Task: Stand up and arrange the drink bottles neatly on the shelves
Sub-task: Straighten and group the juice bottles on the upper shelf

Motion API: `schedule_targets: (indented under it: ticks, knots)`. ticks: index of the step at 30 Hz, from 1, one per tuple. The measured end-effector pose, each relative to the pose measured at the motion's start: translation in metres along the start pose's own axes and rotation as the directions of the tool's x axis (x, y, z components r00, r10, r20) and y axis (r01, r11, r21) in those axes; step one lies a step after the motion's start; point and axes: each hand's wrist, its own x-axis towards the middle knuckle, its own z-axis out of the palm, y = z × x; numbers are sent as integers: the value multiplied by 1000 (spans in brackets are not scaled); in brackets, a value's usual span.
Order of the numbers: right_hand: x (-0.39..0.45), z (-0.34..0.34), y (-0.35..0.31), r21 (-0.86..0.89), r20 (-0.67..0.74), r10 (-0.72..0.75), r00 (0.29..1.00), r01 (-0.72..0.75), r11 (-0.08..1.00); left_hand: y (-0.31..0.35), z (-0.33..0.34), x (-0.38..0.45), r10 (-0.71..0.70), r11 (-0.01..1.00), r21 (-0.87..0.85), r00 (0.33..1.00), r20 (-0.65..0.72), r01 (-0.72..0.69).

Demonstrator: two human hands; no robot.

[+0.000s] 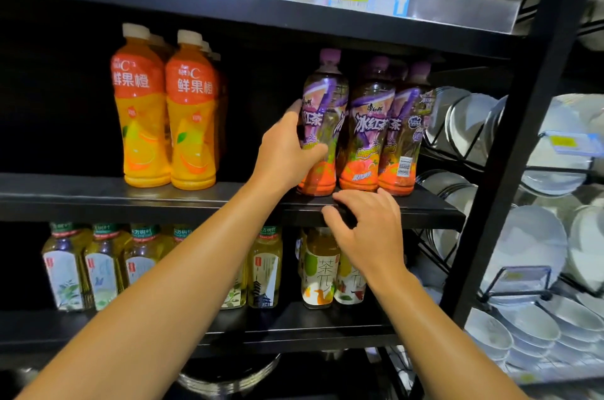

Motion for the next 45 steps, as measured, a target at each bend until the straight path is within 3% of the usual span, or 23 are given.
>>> schedule_targets:
  ticks: [4,6,17,45]
  knots:
    - [-8,5,4,-26,-9,-59,998,59,998,-10,0,-9,-104,967,249,980,170,59]
    - [-7,5,5,-29,-18,-67,998,67,997,-11,1,-12,-132,947,313,973,191,67]
    - [-10,5,0,-29,-58,-58,997,56,998,-13,9,-9,-180,923,371,968,174,105]
    - [-9,-5,-6,-57,47,34,998,-31,998,-11,24,-17,-237,862,474,969,67,178]
